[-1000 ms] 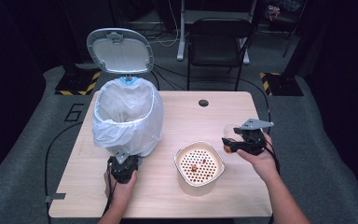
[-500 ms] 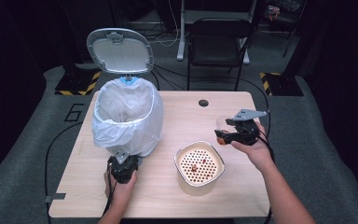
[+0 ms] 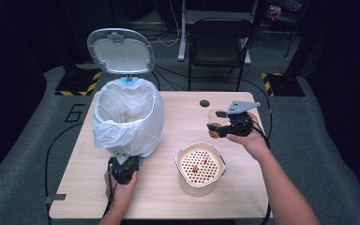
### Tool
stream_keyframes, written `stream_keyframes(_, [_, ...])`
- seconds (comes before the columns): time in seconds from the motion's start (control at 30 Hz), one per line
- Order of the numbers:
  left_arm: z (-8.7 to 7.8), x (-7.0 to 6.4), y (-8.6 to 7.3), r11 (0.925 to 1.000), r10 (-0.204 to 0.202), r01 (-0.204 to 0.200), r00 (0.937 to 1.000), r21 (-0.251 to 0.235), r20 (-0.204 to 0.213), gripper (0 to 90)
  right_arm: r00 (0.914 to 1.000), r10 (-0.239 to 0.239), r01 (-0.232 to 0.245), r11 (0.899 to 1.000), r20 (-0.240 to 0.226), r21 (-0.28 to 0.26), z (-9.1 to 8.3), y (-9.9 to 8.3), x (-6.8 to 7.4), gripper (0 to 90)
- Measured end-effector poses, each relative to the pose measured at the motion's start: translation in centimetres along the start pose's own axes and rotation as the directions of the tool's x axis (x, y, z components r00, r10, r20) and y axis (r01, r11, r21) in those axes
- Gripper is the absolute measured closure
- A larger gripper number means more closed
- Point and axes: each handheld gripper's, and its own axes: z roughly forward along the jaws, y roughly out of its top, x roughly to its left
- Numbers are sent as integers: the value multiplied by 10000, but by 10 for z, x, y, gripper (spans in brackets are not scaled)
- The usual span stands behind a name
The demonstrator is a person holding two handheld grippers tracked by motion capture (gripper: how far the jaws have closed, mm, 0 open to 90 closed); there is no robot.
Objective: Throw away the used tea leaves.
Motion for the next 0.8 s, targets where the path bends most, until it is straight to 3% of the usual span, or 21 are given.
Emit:
stream_keyframes(0.03, [0,0,0,10000,-9,9,10000,-6,2,635,9996,-242,240,9994,-106,-244,0,1,2,348])
stream_keyframes(0.07, [0,0,0,10000,-7,7,10000,0,3,635,9996,-242,240,9994,-106,-244,0,1,2,348])
stream_keyframes(0.2, [0,0,0,10000,-10,10,10000,-5,4,635,9933,-1150,1146,9929,-135,-326,-2,3,10,352])
stream_keyframes(0.33, [0,0,0,10000,-15,15,10000,-14,8,635,9751,-2218,2214,9737,-8,-536,-7,6,20,358])
stream_keyframes(0.37, [0,0,0,10000,-11,11,10000,-11,6,635,9660,-2584,2585,9642,88,-586,-9,7,23,359])
stream_keyframes(0.43, [0,0,0,10000,-8,8,10000,-8,3,635,9394,-3406,3426,9367,386,-731,-13,7,32,359])
stream_keyframes(0.47, [0,0,0,10000,-3,3,10000,-9,1,635,9306,-3636,3660,9271,432,-812,-15,7,35,360])
stream_keyframes(0.53, [0,0,0,10000,17,-17,10000,-5,-1,635,8994,-4322,4366,8953,655,-887,-18,7,42,360])
stream_keyframes(0.57, [0,0,0,10000,10,-10,10000,-12,1,635,8766,-4744,4802,8730,805,-848,-19,7,46,360])
stream_keyframes(0.6, [0,0,0,10000,12,-12,10000,-35,-9,635,8651,-4945,5006,8619,842,-811,-19,7,49,360])
stream_keyframes(0.7, [0,0,0,10000,44,-44,10000,-9,7,635,8076,-5783,5869,8073,1157,-611,-20,6,58,359])
stream_keyframes(0.77, [0,0,0,10000,38,-38,10000,-8,4,635,7781,-6156,6244,7797,1250,-475,-19,5,63,358])
stream_keyframes(0.8, [0,0,0,10000,34,-34,10000,-13,6,635,7576,-6395,6472,7620,1310,-228,-19,3,67,358])
